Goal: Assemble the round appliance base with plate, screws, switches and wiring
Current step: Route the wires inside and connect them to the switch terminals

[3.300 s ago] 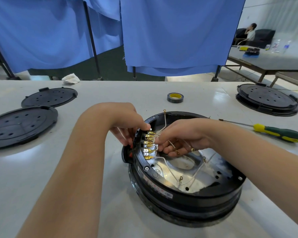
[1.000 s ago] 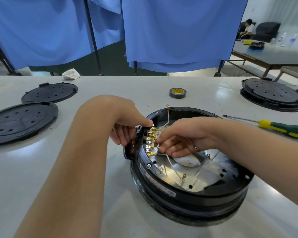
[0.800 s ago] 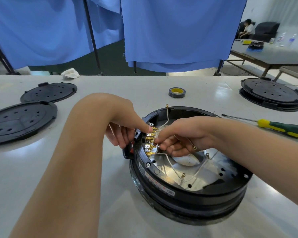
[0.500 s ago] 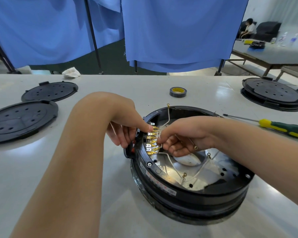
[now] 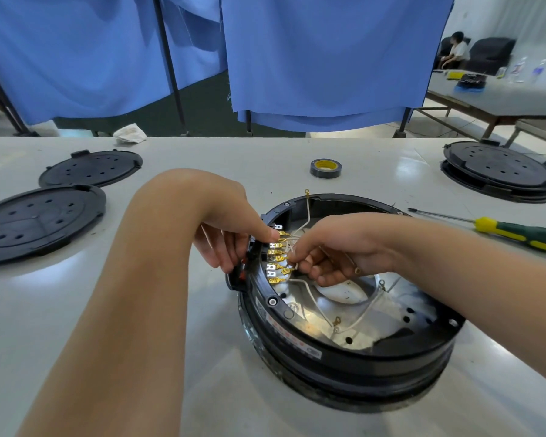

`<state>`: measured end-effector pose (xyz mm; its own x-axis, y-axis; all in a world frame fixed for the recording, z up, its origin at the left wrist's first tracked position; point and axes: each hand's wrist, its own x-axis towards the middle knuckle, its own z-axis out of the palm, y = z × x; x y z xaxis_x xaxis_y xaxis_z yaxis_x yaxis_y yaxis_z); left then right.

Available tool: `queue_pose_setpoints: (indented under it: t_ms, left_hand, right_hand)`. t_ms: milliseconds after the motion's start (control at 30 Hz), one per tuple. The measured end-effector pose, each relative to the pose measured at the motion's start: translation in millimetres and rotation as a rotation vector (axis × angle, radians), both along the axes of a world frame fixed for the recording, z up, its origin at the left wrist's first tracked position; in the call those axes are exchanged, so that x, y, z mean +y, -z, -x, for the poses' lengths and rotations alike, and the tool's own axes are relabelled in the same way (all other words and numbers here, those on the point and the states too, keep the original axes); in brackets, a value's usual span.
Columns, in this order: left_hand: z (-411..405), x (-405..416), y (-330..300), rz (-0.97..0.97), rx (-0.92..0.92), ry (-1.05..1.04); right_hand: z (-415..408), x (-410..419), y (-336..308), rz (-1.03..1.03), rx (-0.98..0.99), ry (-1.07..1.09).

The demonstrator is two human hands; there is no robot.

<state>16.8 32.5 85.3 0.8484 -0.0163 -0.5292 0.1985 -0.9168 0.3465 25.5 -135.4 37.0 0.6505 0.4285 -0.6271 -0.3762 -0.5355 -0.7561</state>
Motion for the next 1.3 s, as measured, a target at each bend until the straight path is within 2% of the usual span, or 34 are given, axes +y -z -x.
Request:
queue_pose_setpoints:
  t_ms: [1033, 1300]
  left_hand:
    - [-0.7, -2.9, 0.2, 0.005, 0.003, 0.027]
    - [0.4, -2.8, -0.5, 0.011, 0.004, 0.020]
  right_hand:
    - [0.0, -4.3, -1.1, -0.069, 0.055, -0.023]
    - [-2.4, -5.1, -2.0, -0.092, 0.119, -0.031]
